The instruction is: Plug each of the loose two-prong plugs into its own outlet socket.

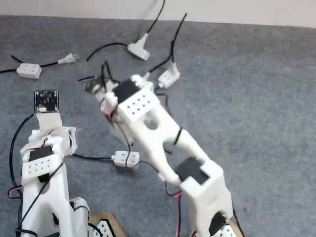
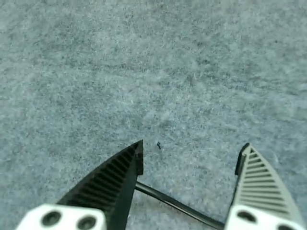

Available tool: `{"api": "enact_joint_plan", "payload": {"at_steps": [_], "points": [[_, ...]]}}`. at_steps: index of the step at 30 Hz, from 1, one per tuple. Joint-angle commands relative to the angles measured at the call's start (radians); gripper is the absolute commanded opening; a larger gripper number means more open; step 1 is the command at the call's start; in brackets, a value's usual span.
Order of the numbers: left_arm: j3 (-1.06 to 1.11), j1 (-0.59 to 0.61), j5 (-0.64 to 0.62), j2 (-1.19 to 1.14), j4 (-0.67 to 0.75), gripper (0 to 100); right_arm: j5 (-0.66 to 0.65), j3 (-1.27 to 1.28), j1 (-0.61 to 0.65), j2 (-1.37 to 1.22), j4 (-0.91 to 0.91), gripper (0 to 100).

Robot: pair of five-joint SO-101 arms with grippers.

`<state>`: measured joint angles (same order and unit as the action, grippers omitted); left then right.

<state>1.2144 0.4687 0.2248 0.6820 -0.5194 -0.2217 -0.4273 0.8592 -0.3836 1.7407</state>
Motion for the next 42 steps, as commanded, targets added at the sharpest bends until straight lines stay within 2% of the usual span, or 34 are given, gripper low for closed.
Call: {"api": "enact_joint_plan", "payload": {"at_steps": [1, 7, 13, 20, 35, 42], "points": [[-0.004, 0.010, 0.018, 0.002, 0.020, 32, 0.014, 0.107, 0.041, 0.154, 0.025, 0.8], [0.021, 0.005, 0.018, 0.002, 0.020, 32, 0.015, 0.174, -0.013, 0.222, 0.025, 0.8], [0.019, 0.005, 0.018, 0.002, 0.021, 32, 0.051, 0.179, -0.010, 0.217, 0.019, 0.8], [0.028, 0.005, 0.017, 0.002, 0.048, 32, 0.115, 0.171, -0.007, 0.124, 0.021, 0.8], [0.030, 0.005, 0.017, 0.002, 0.049, 32, 0.106, 0.104, 0.039, 0.097, 0.019, 0.8], [0.038, 0.005, 0.017, 0.002, 0.049, 32, 0.104, 0.099, 0.039, -0.007, 0.019, 0.8]]}}
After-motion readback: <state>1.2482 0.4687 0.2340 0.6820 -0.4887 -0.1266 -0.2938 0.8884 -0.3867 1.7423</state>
